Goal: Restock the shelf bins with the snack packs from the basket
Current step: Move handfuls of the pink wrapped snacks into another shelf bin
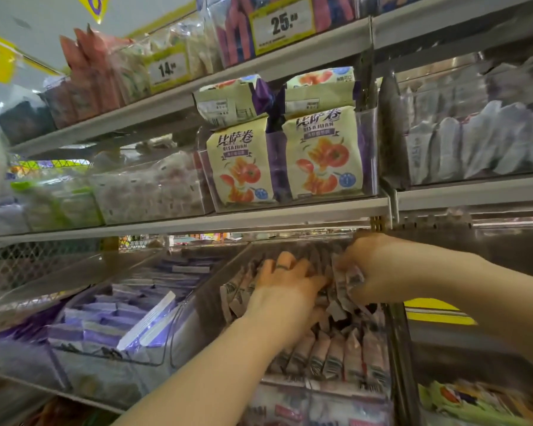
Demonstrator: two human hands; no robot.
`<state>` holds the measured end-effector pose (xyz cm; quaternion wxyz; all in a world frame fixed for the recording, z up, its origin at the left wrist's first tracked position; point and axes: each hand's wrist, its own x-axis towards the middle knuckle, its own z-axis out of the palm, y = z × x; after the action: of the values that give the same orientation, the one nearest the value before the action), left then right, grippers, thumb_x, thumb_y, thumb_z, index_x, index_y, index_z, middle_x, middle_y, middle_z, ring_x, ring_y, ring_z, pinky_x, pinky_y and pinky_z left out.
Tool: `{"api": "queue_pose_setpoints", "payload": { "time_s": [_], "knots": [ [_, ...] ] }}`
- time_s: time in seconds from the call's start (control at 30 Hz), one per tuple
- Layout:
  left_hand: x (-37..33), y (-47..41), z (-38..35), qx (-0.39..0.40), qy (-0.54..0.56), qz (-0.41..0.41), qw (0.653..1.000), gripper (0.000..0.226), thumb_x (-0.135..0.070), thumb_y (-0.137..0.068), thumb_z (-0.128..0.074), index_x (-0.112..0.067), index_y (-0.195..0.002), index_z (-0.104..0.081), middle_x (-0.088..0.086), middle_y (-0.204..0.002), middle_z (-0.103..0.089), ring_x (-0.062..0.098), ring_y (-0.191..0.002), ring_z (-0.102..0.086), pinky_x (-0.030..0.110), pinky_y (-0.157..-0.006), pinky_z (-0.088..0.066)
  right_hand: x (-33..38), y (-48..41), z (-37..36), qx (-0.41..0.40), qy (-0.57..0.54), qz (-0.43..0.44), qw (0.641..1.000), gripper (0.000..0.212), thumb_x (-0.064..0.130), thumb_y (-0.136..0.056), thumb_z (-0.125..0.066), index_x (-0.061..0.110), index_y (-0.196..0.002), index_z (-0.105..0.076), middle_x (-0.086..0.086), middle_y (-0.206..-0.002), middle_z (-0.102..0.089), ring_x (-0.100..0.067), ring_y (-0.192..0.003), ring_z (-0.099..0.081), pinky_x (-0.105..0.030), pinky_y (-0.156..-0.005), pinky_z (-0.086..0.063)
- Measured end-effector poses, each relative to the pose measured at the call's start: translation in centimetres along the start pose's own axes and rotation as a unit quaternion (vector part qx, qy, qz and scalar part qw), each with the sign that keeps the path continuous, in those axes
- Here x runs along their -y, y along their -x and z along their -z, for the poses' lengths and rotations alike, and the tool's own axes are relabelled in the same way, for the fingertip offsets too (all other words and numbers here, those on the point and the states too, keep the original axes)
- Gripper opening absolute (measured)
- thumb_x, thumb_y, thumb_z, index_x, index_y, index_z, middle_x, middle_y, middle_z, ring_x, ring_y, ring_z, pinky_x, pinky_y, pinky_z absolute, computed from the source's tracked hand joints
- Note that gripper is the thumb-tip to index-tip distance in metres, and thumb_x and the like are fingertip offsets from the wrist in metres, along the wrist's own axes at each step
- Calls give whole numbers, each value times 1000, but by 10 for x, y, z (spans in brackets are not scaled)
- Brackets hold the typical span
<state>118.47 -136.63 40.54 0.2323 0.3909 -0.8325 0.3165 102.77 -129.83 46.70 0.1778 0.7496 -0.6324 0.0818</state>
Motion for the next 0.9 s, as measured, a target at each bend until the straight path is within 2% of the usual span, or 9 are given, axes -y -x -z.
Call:
{"api": "queue_pose_setpoints", "payload": {
  "time_s": [0.1,0.2,0.37,0.47,0.53,0.6,0.67,0.77,0.9],
  "knots": [
    [6,-8,2,66,51,0,997,55,-41,-91,-56,-30,-142,-40,-2,-144,-39,27,-135,-19,45,-112,-21,-1,-7,0,11,1,-14,1000,38,35,-72,-71,22,-107,-67,-3,-101,-67,-22,-89,-64,-39,-78,-58],
    [5,-5,2,95,92,1,991,75,-53,-85,-60,-29,-148,-28,-3,-153,-28,22,-142,-13,50,-118,-11,0,-6,0,22,11,-11,1000,39,43,-70,-73,24,-104,-68,-1,-100,-66,-19,-88,-63,-36,-76,-58],
    [-18,5,-14,-13,119,-4,993,93,-63,-80,-59,-27,-151,-11,-7,-157,-17,17,-143,-20,41,-119,1,-8,2,2,-2,16,4,1000,39,59,-71,-63,27,-93,-68,2,-88,-66,-16,-80,-61,-32,-67,-53],
    [-26,2,-17,-33,120,-17,992,91,-66,-79,-51,-29,-151,-11,-9,-156,-14,18,-141,-24,39,-119,-1,-18,8,-7,-9,-58,13,998,42,62,-81,-54,30,-106,-67,5,-101,-67,-14,-90,-61,-26,-74,-52],
    [-29,-2,-16,-36,130,-16,991,90,-69,-74,-43,-33,-150,-15,-9,-157,-8,21,-140,-25,39,-118,-8,-26,13,-18,-82,-108,24,990,36,57,-87,-48,34,-109,-65,10,-106,-63,-8,-96,-57,-18,-75,-45],
    [-32,-6,-14,-31,153,-24,987,86,-65,-77,-52,-35,-149,-16,-11,-155,3,28,-135,-32,40,-113,-26,-35,18,-26,-160,-142,30,976,33,52,-89,-43,34,-108,-64,15,-106,-57,-6,-99,-54,-25,-82,-47],
    [-36,-10,-12,-18,156,-48,986,82,-51,-83,-63,-33,-148,-18,-11,-150,4,33,-123,-45,42,-99,-42,-45,19,-29,-186,-147,52,970,31,46,-90,-43,31,-107,-65,15,-105,-55,-6,-100,-55,-29,-87,-46],
    [-38,-17,-10,1,151,-78,985,78,-37,-83,-70,-28,-145,-23,-4,-146,-11,35,-110,-53,43,-87,-48,-51,16,-29,-182,-138,87,970,34,45,-89,-42,27,-105,-66,13,-102,-56,-4,-97,-54,-28,-87,-43],
    [-28,-23,-8,0,208,-94,974,68,-30,-84,-70,-26,-143,-37,-4,-140,-33,26,-116,-53,41,-94,-48,-53,13,-33,-190,-141,91,967,36,47,-88,-39,24,-96,-66,14,-94,-55,-4,-89,-54,-32,-84,-44]
  ]
}}
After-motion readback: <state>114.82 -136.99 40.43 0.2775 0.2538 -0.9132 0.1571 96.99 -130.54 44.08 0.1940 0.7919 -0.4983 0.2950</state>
